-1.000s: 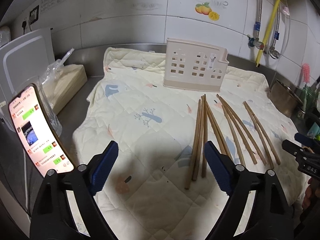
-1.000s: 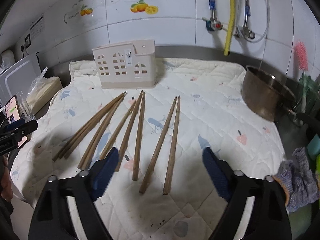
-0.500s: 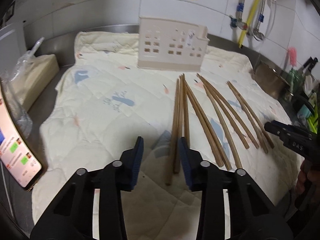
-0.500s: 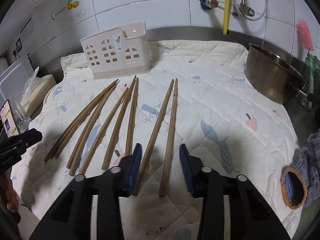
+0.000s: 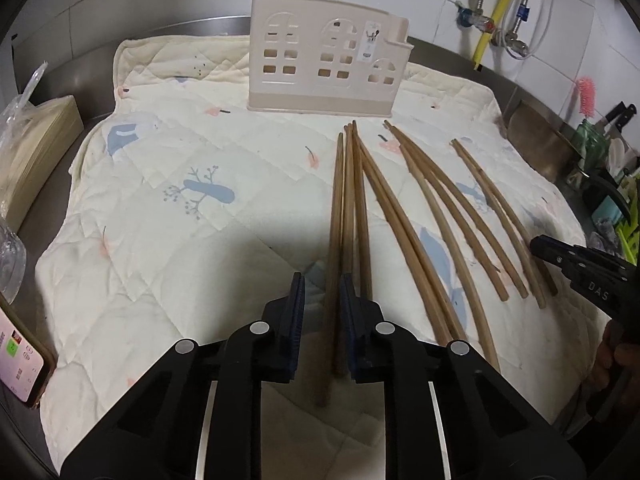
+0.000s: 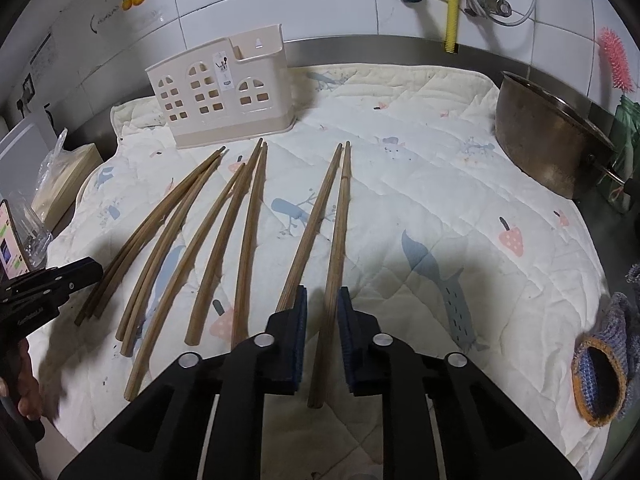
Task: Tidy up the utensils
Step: 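Close the left tool on one chopstick while the right tool grasps another chopstick, then lift both held chopsticks upright and lower them into the white holder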
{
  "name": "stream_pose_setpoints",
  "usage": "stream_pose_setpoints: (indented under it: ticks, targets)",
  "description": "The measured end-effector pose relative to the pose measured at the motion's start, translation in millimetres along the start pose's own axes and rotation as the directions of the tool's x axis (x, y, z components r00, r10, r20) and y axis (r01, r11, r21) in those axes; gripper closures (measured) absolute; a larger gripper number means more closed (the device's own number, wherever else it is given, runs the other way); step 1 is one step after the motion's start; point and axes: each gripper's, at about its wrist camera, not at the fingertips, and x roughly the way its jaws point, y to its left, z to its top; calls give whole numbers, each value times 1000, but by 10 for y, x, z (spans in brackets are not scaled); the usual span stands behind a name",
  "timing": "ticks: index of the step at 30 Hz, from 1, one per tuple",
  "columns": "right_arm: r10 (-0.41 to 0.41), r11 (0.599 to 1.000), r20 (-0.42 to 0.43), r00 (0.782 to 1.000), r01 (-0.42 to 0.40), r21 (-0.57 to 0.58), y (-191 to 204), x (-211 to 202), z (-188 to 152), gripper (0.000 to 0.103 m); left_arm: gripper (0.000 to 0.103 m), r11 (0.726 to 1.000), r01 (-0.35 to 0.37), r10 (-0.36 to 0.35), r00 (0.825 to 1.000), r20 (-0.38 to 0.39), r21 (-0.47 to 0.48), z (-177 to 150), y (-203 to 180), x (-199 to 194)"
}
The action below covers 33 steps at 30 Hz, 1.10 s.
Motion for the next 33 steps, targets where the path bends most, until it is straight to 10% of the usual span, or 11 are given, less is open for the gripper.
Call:
stream_pose_setpoints:
  ticks: [33]
  targets:
    - [-20,1000,47,999,21,-12,-19,-99,52,95,97,999,-20,20,1000,10,33,176,-97,-5]
